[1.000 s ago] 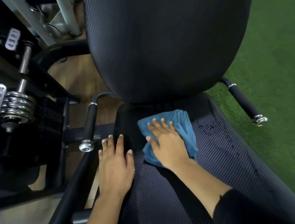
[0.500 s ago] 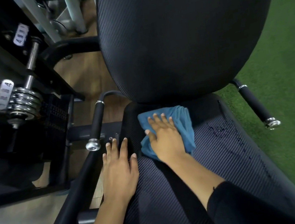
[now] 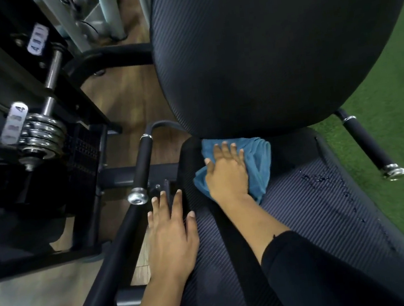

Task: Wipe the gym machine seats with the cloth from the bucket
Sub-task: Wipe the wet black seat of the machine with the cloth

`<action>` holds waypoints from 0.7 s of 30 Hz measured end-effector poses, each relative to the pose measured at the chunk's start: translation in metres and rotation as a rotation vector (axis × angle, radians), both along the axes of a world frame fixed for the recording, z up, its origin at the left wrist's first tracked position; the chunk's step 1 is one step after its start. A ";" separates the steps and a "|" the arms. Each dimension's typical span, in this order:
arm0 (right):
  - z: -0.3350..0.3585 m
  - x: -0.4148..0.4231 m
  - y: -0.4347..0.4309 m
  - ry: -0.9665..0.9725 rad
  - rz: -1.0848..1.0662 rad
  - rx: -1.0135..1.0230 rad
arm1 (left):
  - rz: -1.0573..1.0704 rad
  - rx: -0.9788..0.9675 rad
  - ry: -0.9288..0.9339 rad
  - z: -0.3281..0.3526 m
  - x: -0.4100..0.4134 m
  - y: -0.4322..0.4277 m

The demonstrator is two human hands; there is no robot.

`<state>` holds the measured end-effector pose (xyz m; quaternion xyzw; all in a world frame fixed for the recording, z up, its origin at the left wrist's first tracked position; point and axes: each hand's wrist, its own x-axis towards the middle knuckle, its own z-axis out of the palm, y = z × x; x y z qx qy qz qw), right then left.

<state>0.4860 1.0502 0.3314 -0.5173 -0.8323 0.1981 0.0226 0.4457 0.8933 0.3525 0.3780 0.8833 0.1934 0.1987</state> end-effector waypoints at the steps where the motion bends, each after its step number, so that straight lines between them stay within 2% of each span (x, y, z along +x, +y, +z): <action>1: 0.000 -0.003 -0.006 0.018 0.061 -0.003 | -0.005 -0.005 0.005 -0.001 0.001 0.000; 5: -0.001 0.002 -0.008 0.080 0.183 -0.038 | -0.001 0.001 0.000 -0.001 0.001 0.000; 10: -0.004 0.034 0.019 0.084 -0.030 -0.031 | -0.007 -0.024 0.011 -0.002 -0.001 -0.002; 12: -0.003 0.031 0.017 0.056 -0.035 -0.037 | -0.021 -0.032 0.028 -0.004 -0.001 -0.001; 21: -0.002 0.009 0.003 0.140 0.354 -0.092 | -0.021 -0.085 0.039 0.003 0.002 -0.013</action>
